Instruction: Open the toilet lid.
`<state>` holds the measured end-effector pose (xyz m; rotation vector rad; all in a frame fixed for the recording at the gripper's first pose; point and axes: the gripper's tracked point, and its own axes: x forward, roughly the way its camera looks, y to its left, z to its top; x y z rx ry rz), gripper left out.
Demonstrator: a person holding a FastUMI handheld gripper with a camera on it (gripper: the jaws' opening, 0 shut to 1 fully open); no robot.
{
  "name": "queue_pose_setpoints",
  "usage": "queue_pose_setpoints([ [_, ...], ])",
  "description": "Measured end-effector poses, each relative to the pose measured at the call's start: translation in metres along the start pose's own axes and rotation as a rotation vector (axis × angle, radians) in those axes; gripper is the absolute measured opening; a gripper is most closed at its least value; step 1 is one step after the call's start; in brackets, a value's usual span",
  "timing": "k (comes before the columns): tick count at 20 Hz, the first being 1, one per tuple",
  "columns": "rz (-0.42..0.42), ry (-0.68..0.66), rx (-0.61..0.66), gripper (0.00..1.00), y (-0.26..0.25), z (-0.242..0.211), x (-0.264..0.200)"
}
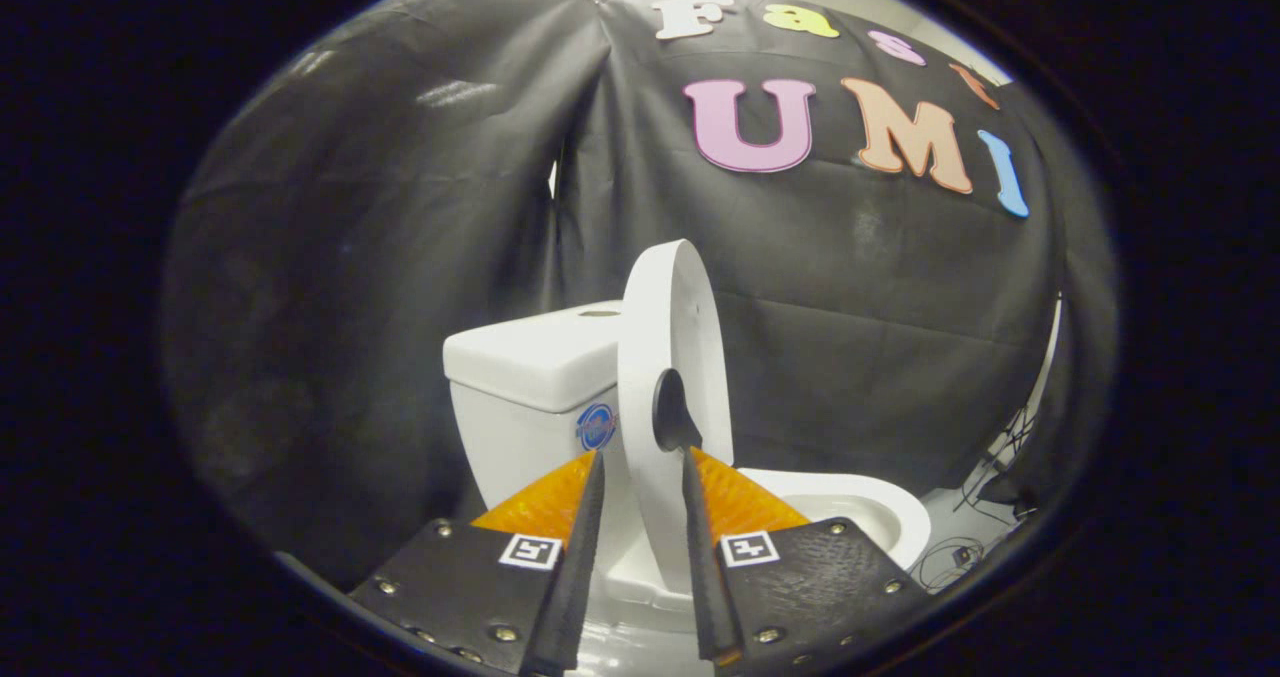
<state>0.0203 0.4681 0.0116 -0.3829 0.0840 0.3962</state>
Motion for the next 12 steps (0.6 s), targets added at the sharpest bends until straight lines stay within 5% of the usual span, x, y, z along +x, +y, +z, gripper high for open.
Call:
queue_pose_setpoints([
  [12,0.013,0.004,0.034,0.72,-0.030,0.009,-0.016],
])
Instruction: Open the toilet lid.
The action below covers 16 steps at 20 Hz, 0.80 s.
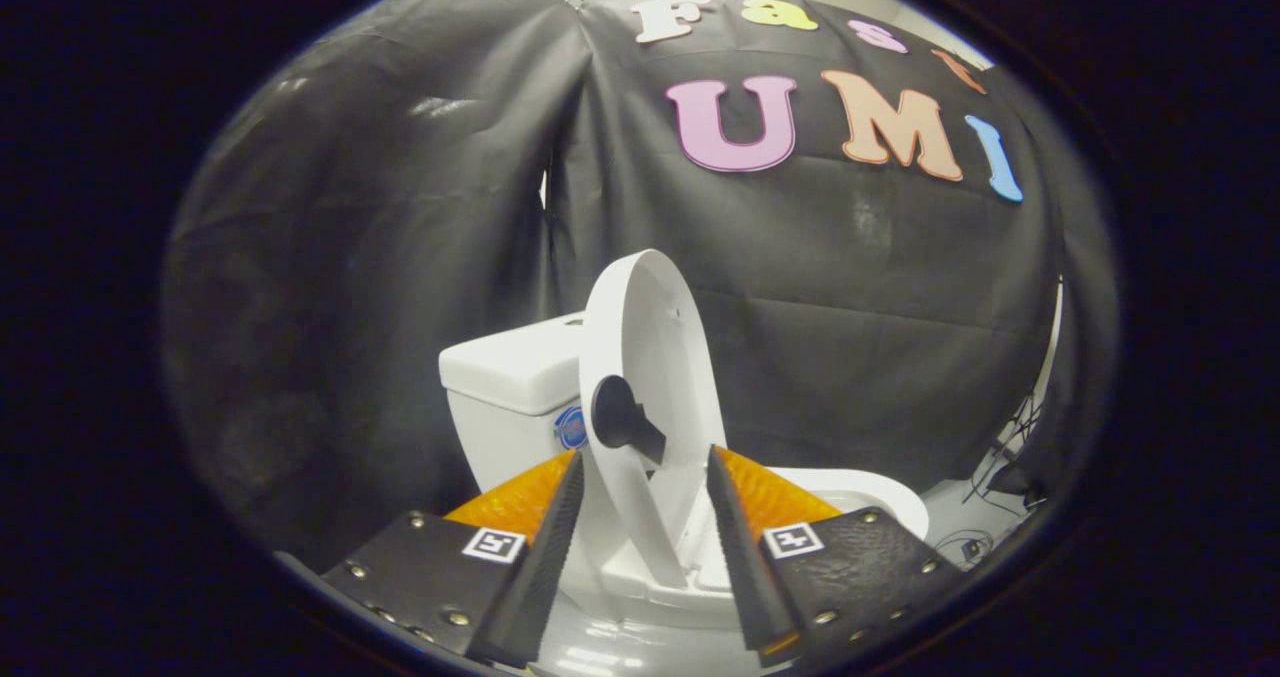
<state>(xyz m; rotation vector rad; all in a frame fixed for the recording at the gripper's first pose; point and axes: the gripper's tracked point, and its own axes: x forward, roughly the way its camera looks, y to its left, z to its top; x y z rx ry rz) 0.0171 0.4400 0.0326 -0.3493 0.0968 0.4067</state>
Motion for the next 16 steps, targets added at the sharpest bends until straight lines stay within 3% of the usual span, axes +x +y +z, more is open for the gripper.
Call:
queue_pose_setpoints([
  [7,0.017,0.017,0.030,0.84,-0.014,-0.004,-0.011],
  [13,-0.015,0.018,0.067,0.95,-0.046,0.002,-0.019],
  [16,-0.044,0.019,0.083,0.95,-0.070,0.005,-0.024],
])
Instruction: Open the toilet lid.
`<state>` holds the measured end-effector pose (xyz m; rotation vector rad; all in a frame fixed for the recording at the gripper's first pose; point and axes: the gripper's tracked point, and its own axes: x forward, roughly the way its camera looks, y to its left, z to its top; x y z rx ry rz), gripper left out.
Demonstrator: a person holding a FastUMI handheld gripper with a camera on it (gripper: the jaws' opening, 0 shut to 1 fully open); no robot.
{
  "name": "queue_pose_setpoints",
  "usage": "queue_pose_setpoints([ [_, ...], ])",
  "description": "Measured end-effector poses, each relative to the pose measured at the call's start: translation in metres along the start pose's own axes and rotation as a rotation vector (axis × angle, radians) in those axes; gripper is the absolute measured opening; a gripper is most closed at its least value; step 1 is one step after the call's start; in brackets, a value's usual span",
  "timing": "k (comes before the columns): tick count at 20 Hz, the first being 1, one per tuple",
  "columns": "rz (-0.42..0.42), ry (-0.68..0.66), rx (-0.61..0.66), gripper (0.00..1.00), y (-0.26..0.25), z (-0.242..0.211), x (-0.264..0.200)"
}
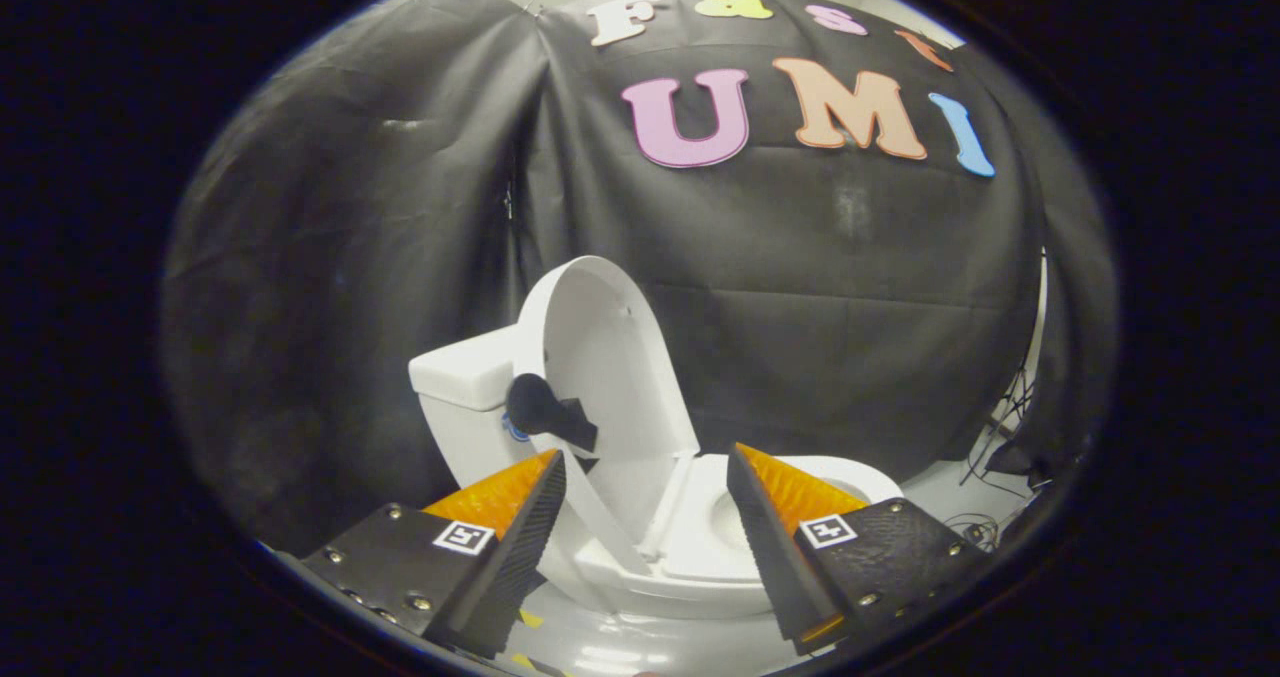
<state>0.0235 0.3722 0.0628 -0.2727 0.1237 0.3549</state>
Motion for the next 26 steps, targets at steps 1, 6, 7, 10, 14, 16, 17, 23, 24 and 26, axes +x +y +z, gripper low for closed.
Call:
queue_pose_setpoints([
  [1,-0.016,-0.009,0.004,0.95,-0.010,0.003,-0.004],
  [6,-0.105,-0.036,-0.038,0.95,-0.071,0.011,-0.014],
  [7,-0.123,-0.034,-0.038,0.95,-0.083,0.010,-0.017],
  [10,-0.133,-0.024,0.021,0.95,-0.112,0.008,-0.023],
  [14,-0.165,-0.045,0.087,0.95,-0.150,0.018,-0.034],
  [16,-0.176,-0.048,0.086,0.95,-0.167,0.021,-0.041],
  [17,-0.189,-0.051,0.087,0.95,-0.177,0.021,-0.046],
  [23,-0.242,-0.056,0.124,0.95,-0.218,0.019,-0.061],
  [24,-0.243,-0.055,0.139,0.95,-0.221,0.019,-0.062],
  [26,-0.242,-0.059,0.166,0.95,-0.224,0.020,-0.063],
])
